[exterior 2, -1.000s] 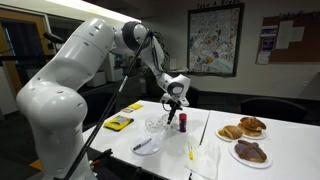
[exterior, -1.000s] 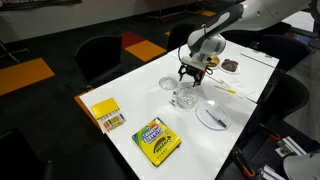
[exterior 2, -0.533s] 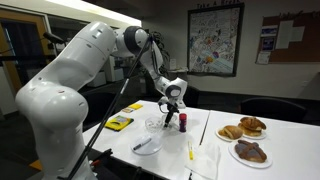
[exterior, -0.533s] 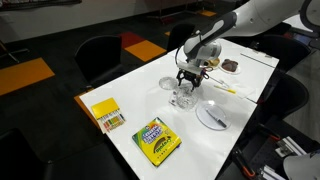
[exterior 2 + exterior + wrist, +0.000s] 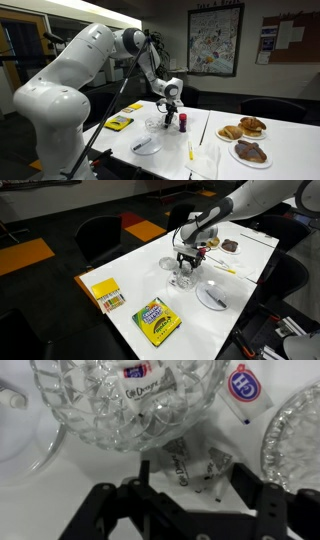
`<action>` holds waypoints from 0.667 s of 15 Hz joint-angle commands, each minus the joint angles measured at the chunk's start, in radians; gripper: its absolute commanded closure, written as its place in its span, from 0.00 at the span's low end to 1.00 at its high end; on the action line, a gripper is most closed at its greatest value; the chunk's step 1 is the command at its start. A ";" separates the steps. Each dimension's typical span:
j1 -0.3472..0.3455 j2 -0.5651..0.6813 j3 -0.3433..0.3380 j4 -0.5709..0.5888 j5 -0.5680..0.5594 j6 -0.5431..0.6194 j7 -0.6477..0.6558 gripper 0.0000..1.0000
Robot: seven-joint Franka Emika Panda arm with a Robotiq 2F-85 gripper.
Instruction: Put the small object into the glass bowl
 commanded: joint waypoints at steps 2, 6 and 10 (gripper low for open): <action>0.030 0.032 -0.029 0.022 -0.068 0.029 0.081 0.55; 0.037 0.039 -0.030 0.027 -0.105 0.040 0.125 0.82; 0.038 0.040 -0.029 0.027 -0.133 0.040 0.157 1.00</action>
